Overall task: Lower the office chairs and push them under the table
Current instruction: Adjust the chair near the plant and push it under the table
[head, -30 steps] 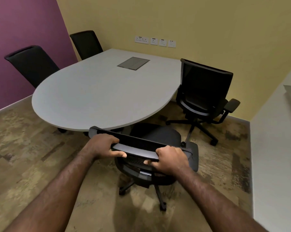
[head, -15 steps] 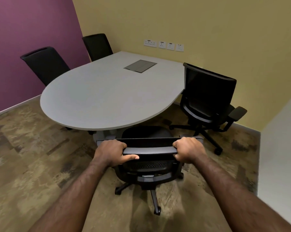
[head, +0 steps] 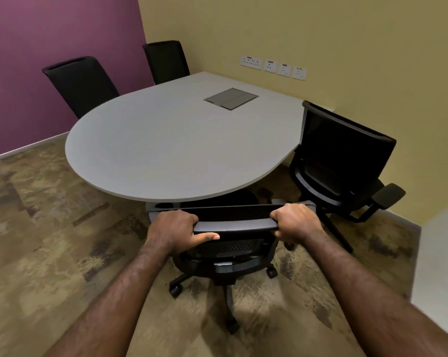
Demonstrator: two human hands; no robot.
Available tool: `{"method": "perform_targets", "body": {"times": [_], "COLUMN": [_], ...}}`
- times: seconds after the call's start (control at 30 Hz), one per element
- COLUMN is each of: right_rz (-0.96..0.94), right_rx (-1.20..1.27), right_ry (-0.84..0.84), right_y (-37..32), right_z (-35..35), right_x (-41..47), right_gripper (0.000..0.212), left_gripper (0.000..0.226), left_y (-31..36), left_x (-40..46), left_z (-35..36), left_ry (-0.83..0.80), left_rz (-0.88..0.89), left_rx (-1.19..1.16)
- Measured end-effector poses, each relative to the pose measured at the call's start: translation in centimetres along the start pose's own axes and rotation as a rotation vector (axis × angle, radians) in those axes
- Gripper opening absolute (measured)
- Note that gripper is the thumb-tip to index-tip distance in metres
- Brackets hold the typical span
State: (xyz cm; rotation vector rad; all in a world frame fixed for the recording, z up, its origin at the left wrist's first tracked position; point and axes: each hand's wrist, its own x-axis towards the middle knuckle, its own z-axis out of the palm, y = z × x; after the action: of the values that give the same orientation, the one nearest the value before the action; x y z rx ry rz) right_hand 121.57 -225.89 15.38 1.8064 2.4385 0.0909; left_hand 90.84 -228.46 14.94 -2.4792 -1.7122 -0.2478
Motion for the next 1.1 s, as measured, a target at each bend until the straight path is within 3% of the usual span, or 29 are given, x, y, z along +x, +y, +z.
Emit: {"method": "perform_targets", "body": {"times": [0.53,1.1], "right_rz": [-0.169,-0.329], "right_rx": [-0.04,-0.05], "right_ry": [0.03,0.048], "right_y": [2.9,10.7], "right_z": [-0.2,0.2], "right_x": [11.1,17.8], "right_gripper": [0.014,0.017], "left_gripper": [0.079,0.081], "left_y": [-2.7,1.9], "left_x": [7.1,12.9], "left_z": [0.4,1.9], "left_ry": [-0.006,0.007], "left_rz": [-0.096,-0.228], "left_rx": [0.017,0.028]}}
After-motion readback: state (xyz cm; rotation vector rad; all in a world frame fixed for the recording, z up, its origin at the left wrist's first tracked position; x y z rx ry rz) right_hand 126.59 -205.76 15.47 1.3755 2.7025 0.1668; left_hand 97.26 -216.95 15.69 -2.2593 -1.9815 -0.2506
